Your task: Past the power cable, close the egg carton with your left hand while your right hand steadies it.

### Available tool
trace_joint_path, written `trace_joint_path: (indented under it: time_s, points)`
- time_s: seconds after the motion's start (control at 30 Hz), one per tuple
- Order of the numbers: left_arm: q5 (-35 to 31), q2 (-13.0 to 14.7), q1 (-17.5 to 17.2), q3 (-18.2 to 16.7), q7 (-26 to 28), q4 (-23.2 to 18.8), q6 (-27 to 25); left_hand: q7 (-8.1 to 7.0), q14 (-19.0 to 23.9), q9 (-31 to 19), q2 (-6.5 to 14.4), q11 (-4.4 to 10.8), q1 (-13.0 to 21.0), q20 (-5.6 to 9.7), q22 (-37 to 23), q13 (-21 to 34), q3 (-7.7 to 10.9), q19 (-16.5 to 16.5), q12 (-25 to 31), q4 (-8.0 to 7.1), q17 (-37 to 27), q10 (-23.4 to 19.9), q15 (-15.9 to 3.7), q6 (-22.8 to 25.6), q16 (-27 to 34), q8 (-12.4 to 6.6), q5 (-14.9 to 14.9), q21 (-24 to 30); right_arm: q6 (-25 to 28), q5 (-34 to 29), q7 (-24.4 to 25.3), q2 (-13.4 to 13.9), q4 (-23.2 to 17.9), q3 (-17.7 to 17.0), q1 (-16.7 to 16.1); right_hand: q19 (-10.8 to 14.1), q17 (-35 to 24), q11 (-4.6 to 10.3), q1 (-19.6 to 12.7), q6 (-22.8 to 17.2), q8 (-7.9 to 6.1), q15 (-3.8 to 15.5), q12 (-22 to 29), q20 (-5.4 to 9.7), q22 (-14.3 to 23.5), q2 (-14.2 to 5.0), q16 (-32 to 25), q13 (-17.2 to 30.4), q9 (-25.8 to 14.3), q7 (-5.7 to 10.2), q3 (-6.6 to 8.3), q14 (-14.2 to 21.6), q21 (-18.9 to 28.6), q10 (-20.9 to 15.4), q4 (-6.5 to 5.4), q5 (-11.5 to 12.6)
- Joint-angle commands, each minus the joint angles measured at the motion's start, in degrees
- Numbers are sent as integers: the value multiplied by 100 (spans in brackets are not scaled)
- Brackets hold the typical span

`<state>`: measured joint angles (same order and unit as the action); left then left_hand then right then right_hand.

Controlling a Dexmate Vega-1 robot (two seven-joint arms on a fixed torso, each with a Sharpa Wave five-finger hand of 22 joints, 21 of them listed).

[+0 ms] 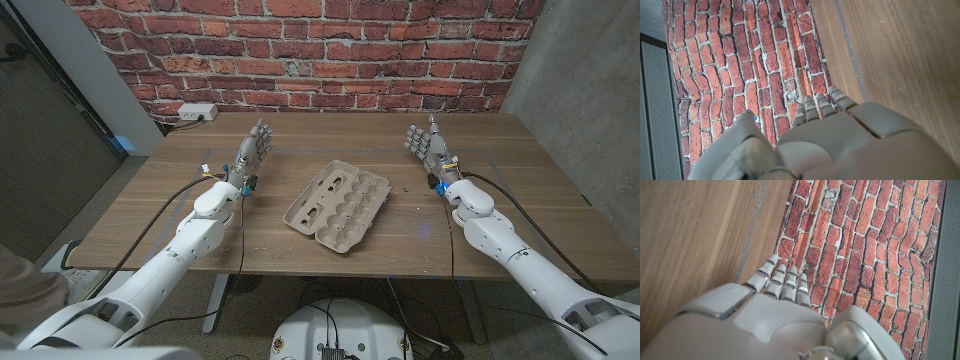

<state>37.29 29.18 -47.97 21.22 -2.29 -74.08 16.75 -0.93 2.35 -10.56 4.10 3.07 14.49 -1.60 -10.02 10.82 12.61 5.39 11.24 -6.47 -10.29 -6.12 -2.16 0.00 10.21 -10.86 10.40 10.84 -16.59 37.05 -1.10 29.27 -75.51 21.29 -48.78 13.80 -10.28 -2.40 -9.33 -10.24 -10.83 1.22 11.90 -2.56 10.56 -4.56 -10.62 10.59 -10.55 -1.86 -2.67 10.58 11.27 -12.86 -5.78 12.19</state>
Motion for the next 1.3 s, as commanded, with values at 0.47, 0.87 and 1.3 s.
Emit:
trace_joint_path:
  time_s: [0.47,0.87,1.3]
  points:
    - [18,164,-265,-40,-53,-247,72,-74,-1,-27,0,-15,42,-145,-19,13,24,-15,27,12,-16,-2,50,14,38,-39,31,35,-119,-269,167,141,-425,66,-291,25,-5,18,-140,73,-5,39,36,162,1,33,-26,17,-20,-36,4,56,16,-40,63,27]
    - [-323,234,-482,62,429,-830,-69,-548,148,-22,21,332,112,-220,-24,14,43,141,99,87,-15,-174,-27,576,82,-202,34,95,-280,-278,-187,203,-188,83,-121,10,3,50,-237,127,1,104,16,190,-8,67,-14,17,-20,-10,18,56,6,10,133,27]
    - [-921,-391,-683,44,1724,-888,457,-363,985,-43,28,376,156,-473,-52,27,51,633,282,131,-26,-907,-227,1322,263,-358,16,222,-557,-244,-678,264,152,111,-23,-70,10,148,-547,224,-5,161,-4,187,-21,134,10,19,-22,45,81,11,-28,78,344,31]
